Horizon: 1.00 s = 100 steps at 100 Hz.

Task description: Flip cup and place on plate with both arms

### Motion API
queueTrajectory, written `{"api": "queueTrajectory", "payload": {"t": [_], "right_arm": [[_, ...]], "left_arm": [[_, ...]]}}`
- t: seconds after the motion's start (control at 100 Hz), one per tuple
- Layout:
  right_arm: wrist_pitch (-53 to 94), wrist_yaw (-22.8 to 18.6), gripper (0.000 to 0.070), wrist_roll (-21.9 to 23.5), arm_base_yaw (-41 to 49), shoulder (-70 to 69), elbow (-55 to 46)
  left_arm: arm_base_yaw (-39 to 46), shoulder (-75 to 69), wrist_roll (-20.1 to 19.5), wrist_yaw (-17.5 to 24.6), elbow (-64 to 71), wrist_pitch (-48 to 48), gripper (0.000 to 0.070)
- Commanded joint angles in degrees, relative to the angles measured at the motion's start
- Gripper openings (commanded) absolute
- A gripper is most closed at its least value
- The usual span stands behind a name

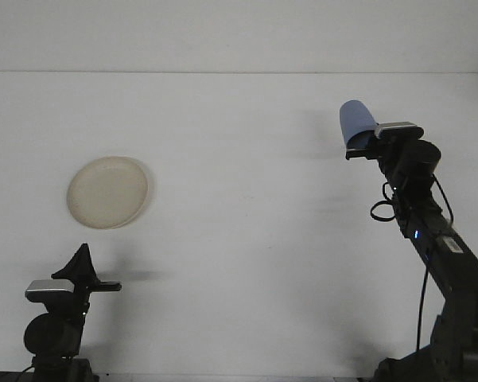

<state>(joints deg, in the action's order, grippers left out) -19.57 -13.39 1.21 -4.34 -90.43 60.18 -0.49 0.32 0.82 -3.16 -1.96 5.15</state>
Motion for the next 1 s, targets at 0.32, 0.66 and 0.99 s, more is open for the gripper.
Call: {"api": "queueTrajectory", "payload": {"t": [0.32,0.66,0.99], "right_arm": [[27.3,-11.6,0.0001,8.7,3.8,16.3,4.1],[64.1,-12.7,0.0001,-3.1,19.6,12.8,21.4],[88.1,3.1,0.0001,-10.1,37.9,-1.3,37.7]], "left_arm": [[0.1,0.0,0.2,0.0,1.1,0.6,0.0014],[0.1,0.0,2.4,0.0,1.1,1.2,0.0014],[0.1,0.0,18.1,0.0,1.1,1.1,0.0014]]}}
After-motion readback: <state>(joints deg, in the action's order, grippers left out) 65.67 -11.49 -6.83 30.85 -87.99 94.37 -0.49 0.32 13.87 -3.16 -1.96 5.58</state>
